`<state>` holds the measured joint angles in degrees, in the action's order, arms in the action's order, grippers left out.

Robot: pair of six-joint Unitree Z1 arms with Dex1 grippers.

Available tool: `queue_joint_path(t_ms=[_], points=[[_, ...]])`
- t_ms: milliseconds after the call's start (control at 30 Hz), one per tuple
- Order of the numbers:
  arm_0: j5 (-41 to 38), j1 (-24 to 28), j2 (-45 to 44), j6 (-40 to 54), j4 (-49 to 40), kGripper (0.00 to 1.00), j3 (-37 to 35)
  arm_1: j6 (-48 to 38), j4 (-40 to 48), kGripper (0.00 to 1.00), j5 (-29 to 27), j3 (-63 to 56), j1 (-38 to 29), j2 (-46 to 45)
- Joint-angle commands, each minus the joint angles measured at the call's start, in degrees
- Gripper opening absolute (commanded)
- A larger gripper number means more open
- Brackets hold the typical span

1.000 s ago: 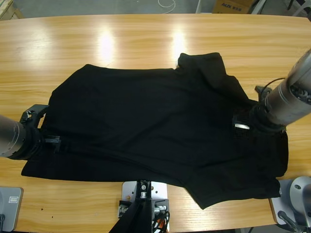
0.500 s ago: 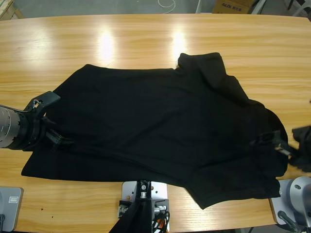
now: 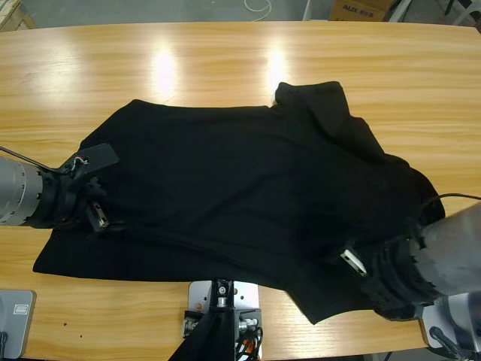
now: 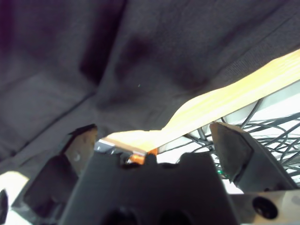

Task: Fold clothes

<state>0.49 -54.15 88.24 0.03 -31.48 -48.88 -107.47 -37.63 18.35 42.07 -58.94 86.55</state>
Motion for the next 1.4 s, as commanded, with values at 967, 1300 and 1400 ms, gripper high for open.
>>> queue_joint_path(t_ms=[967,1300,1400], points=[[-2.5,-2.3,8.1,0.1,5.3,0.914,2.6,9.6,-0.6,0.721,-0.6,6.9,7.6,16.5],[-3.0,-2.3,9.4,-0.1,6.4,0.913,2.8,10.7,0.9,0.481,-0.3,6.5,7.6,17.7],[-3.0,-2.3,9.4,-0.4,7.0,0.913,3.3,10.8,1.0,0.48,-0.1,6.5,7.6,17.7]])
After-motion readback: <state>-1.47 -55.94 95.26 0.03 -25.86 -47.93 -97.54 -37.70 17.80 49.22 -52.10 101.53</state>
